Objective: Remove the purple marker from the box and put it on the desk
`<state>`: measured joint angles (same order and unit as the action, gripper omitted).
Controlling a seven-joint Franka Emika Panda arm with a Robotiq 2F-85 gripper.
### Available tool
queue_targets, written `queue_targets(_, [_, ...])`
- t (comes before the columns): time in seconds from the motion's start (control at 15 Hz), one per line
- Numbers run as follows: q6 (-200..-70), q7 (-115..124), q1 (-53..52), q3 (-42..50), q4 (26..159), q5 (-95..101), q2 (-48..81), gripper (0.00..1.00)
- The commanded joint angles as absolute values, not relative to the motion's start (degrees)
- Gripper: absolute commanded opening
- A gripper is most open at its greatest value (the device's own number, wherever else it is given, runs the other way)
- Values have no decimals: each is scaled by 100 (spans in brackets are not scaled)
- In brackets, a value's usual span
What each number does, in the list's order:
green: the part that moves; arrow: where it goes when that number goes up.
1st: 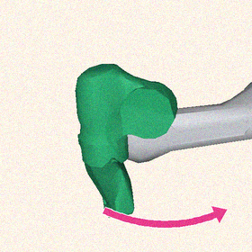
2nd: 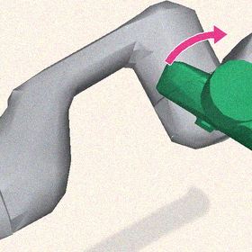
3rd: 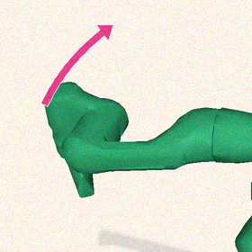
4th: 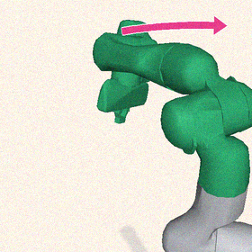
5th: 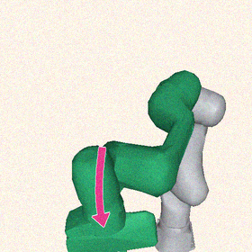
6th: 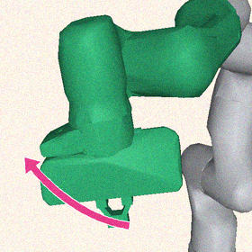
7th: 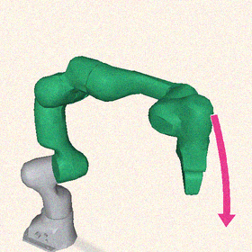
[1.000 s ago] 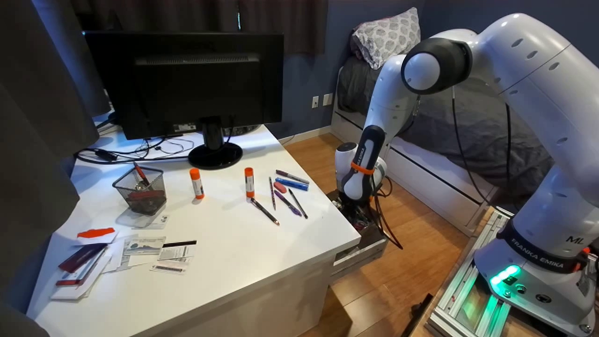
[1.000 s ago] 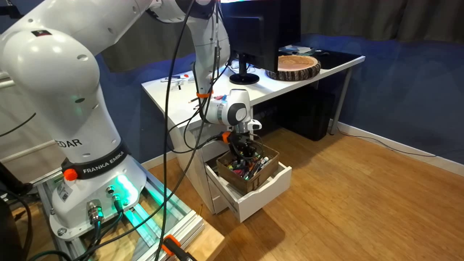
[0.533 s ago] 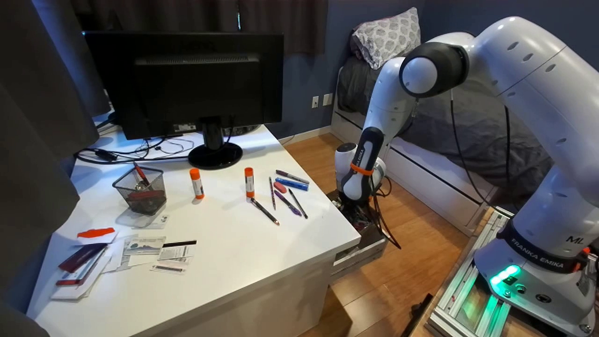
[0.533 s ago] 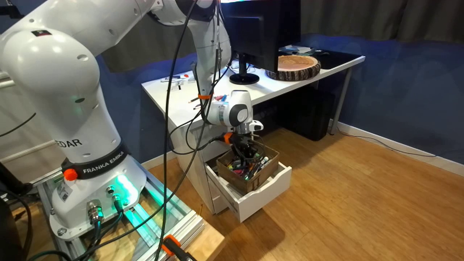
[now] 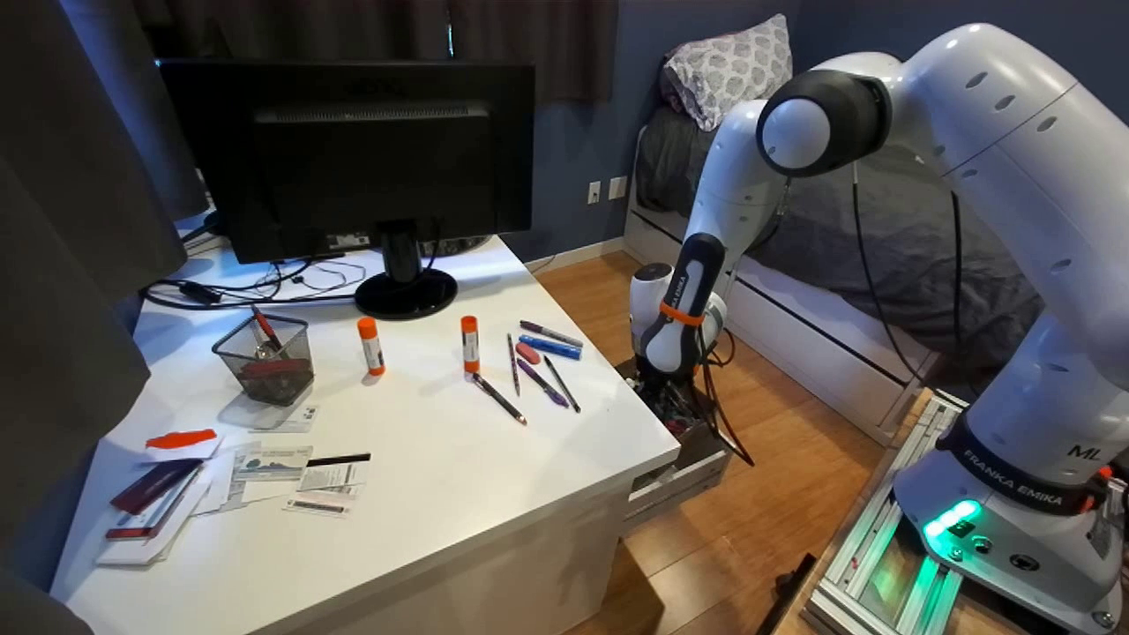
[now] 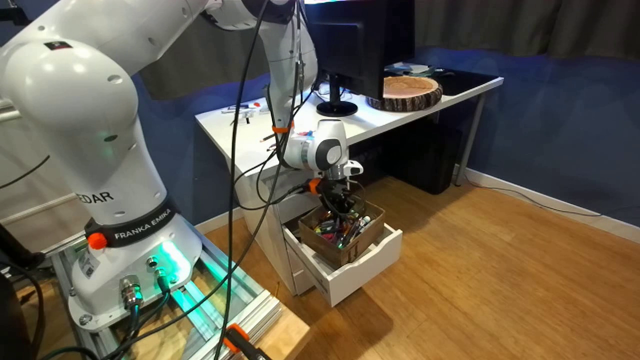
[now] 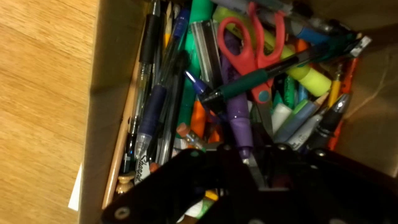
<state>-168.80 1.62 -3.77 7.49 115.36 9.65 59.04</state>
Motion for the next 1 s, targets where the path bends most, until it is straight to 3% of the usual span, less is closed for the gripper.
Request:
queue_targets(0.0, [-17384, 105, -489, 768, 12237, 902, 5281, 5])
queue_targets(0.67, [-19614, -268, -176, 587, 14026, 894, 3802, 5])
queue_targets(0.93, [-19764, -347, 147, 294, 14641, 980, 3152, 5])
